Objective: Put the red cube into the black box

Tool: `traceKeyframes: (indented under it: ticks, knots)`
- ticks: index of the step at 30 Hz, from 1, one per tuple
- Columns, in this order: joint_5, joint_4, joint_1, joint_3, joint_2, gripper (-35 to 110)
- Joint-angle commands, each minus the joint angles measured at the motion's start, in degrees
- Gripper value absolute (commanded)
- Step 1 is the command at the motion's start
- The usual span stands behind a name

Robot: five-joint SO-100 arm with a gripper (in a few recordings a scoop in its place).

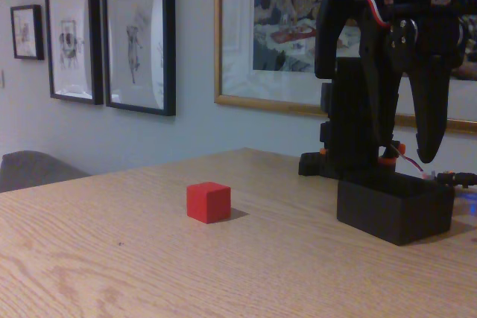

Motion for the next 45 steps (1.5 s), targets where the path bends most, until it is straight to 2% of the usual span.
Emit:
traceKeyframes:
  ticks: [1,13,25,31,45]
  knots:
    - [-22.94,-6.42,-26.81,-2.55,0.97,25]
    - [-22.68,-6.15,-28.39,-0.97,2.64,26]
    - [-21.36,-3.6,-37.35,0.62,4.57,27]
    - [-20.21,-9.05,-40.96,5.1,1.76,26]
    - [-21.53,-18.28,-41.13,7.12,-7.12,27]
